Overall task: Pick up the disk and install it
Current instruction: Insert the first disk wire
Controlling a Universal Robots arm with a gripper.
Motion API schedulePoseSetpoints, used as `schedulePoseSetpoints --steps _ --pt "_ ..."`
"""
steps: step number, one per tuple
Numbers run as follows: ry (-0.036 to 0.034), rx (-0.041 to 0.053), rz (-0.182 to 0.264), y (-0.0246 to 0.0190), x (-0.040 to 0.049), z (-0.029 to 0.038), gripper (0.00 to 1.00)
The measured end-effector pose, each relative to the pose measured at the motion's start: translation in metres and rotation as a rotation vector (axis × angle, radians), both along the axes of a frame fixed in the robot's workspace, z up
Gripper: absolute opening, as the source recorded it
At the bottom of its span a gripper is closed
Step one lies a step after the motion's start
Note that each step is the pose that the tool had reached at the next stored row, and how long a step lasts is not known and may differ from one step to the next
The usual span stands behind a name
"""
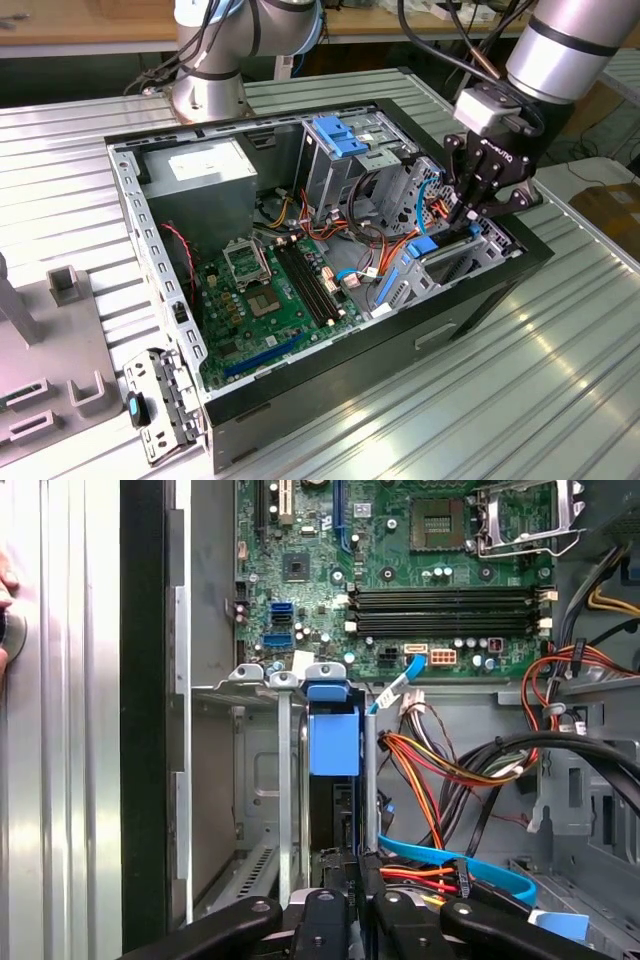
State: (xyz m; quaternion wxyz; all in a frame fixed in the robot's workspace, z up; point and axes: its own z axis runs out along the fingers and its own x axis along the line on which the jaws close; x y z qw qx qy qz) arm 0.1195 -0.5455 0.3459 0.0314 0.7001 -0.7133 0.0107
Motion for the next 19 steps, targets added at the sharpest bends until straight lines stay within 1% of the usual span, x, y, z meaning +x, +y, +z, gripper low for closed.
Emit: schedulePoseSetpoints --steps 2,5,11,15,17,19 --pt "0.0 -0.0002 -0.003 0.0 0.0 -0.0019 0.16" --pt "0.0 0.0005 -0.004 0.0 0.0003 -0.0025 0.16" --pt "0.0 0.0008 -0.009 0.0 0.001 0.0004 0.16" --pt "0.0 0.001 -0.019 0.0001 0.0009 0.0016 0.16" --pt "0.0 0.0058 -0.02 -0.0006 0.001 0.0016 0.16" --pt "0.0001 0.0109 -0.02 -0.0028 0.001 0.0015 0.16"
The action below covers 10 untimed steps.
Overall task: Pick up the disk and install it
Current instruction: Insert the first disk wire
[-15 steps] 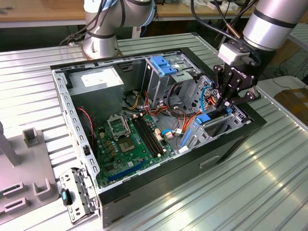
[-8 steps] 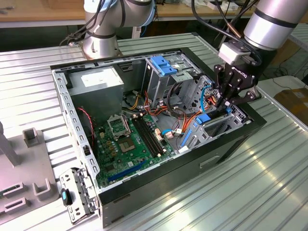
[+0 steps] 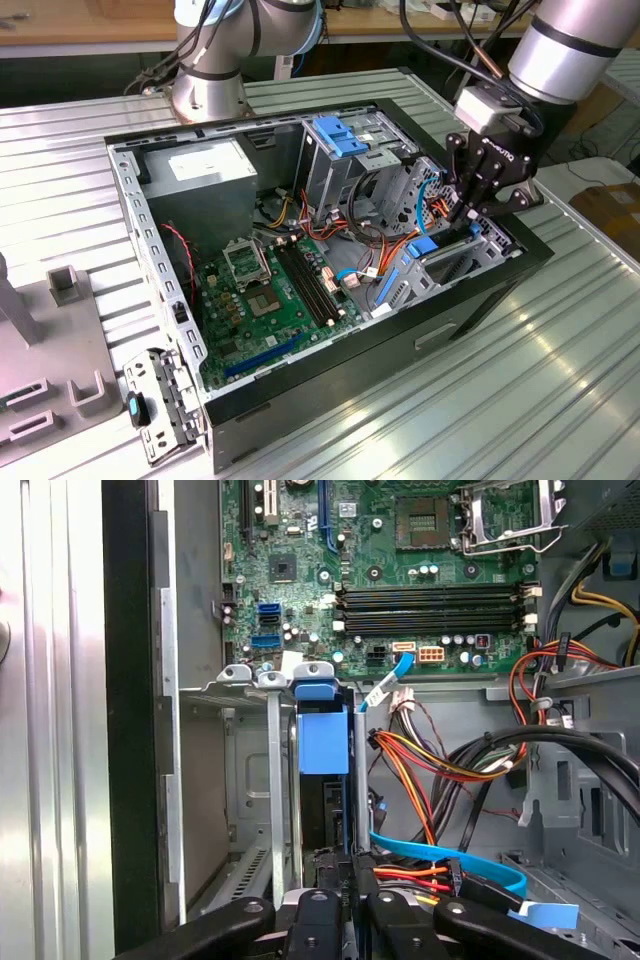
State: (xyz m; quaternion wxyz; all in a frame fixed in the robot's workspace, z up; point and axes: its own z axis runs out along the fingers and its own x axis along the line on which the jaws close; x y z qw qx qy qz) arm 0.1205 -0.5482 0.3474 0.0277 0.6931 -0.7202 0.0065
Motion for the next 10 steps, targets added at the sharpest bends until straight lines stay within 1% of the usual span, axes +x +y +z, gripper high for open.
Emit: schedulePoseSetpoints --steps 2,5,10 --pt "0.0 0.0051 0.0 -0.0012 0.0 0.0 0.16" --pt "0.0001 0.0177 0.0 -0.0014 0.0 0.0 0.16" --pt "0.0 0.0207 0.0 -0.0028 0.0 -0.0003 0.16"
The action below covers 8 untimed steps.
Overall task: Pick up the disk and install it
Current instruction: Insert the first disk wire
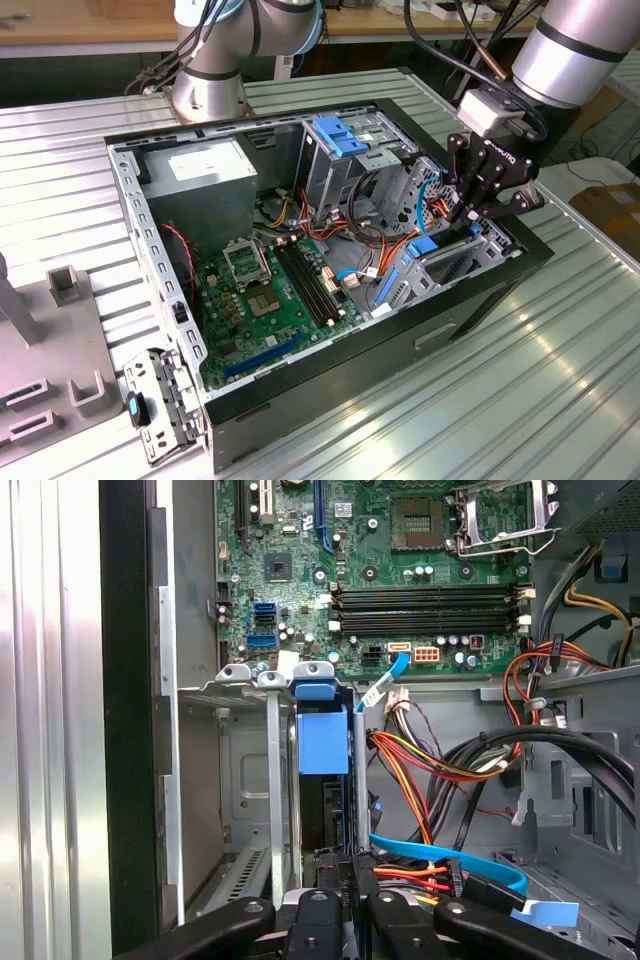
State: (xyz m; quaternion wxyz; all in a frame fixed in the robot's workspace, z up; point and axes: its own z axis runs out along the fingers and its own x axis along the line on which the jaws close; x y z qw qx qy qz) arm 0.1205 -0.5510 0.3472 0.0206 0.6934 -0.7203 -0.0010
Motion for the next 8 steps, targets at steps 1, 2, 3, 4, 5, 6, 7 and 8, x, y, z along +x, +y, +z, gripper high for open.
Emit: schedulePoseSetpoints --steps 1,2,3,4,5,6,7,8 --pt "0.0 0.0002 0.0 0.0 0.0 0.0 0.16" --pt "0.0 0.0041 0.0 -0.0002 0.0 0.0 0.16" --pt "0.0 0.0142 0.0 -0.0004 0.0 -0.0001 0.16" --pt "0.0 0.0255 0.0 -0.0013 0.0 0.0 0.16" --pt "0.0 0.0293 0.0 -0.0021 0.0 -0.0001 0.16" --pt "0.0 0.0303 0.0 -0.0031 0.0 0.0 0.16" --pt "0.0 0.0316 0.0 -0.0047 0.0 0.0 0.16" --pt "0.0 0.0326 0.0 -0.0054 0.0 0.0 0.16"
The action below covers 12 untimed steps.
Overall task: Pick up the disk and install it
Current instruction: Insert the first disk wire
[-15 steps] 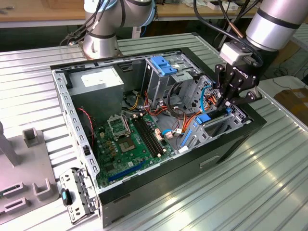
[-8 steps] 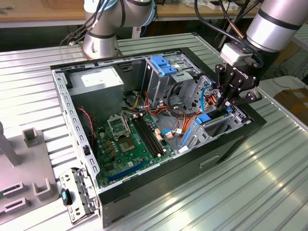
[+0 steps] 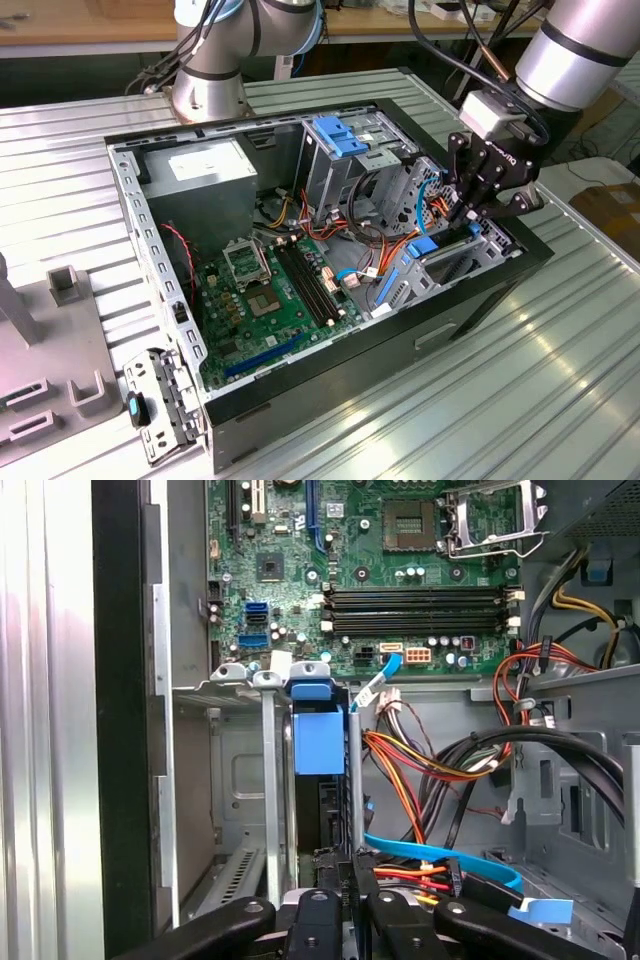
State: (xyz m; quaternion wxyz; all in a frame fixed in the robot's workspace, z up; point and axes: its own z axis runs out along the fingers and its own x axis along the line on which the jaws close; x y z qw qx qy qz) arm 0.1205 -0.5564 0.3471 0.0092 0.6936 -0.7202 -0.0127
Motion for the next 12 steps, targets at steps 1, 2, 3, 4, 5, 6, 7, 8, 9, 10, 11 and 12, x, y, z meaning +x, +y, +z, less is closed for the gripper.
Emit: schedulePoseSetpoints --steps 1,2,3,4,5,6,7,8,9,10,11,12 --pt "0.0 0.0086 0.0 -0.0018 0.0 0.0 0.16" --pt "0.0 0.0135 0.0 -0.0024 0.0 0.0 0.16" --pt "0.0 0.0192 0.001 -0.0027 0.0 0.0001 0.16" --pt "0.0001 0.0227 0.007 -0.0029 0.0 0.0 0.16" --pt "0.0001 0.023 0.012 -0.0033 0.0 -0.0001 0.16" --pt "0.0002 0.0229 0.014 -0.0038 0.0 0.0 0.16" --pt "0.0002 0.0231 0.014 -0.004 0.0 0.0 0.16" --pt "0.0002 0.0233 0.014 -0.0041 0.0001 0.0 0.16" --pt "0.0002 0.0234 0.015 -0.0043 0.0001 0.0 0.16" --pt "0.0002 0.0233 0.016 -0.0047 0.0001 0.0 0.16" --pt "0.0002 0.0234 0.017 -0.0047 0.0001 0.0 0.16" --pt "0.0002 0.0234 0.017 -0.0047 0.0001 0.0 0.16"
